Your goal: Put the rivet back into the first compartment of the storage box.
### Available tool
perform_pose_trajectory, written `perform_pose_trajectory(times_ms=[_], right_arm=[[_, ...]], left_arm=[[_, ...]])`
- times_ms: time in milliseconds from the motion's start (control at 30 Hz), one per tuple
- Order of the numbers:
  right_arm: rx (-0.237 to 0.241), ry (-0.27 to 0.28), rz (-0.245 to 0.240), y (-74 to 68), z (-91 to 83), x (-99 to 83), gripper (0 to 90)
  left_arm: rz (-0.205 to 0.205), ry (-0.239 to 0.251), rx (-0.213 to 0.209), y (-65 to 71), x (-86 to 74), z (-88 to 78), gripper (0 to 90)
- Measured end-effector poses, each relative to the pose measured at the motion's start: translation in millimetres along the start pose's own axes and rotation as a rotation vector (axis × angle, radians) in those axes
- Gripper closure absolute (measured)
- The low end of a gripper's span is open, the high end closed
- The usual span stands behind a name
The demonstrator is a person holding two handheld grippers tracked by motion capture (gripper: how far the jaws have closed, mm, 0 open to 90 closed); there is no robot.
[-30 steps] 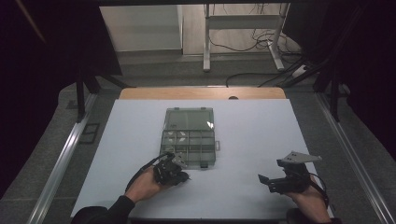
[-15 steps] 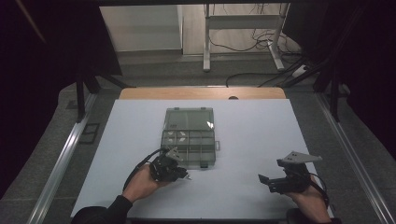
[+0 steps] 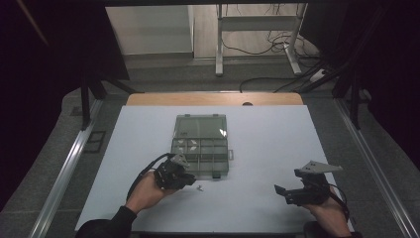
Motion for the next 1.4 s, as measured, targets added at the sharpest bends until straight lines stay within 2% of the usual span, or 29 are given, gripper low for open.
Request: perform_pose_trajectory(times_ms=[567, 767, 1400], right_arm=[[0.008, 0.003, 0.009, 0.8, 0.2, -0.3, 1.4], [0.007, 0.0, 0.007, 0.5, 0.5, -0.2, 1.4], [0.009, -0.015, 0.013, 1.1, 2.0, 0.1, 1.4]], left_arm=[[-0.037, 0.025, 0.025, -12.2, 6.6, -15.4, 82.8], [-0.057, 0.041, 0.036, -20.6, 8.9, -22.9, 82.9], [-0.115, 0.023, 0.106, -50.9, 15.1, -31.1, 82.9]])
Point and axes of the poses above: each handheld gripper's, and its own axes: z roughly forward along the jaws, x roughly out of its top, y roughly to its right, the point moved 1 cm from there along z, roughly forward along the jaws, and after that the axes turned 1 degree about z, right-handed, at the moved point
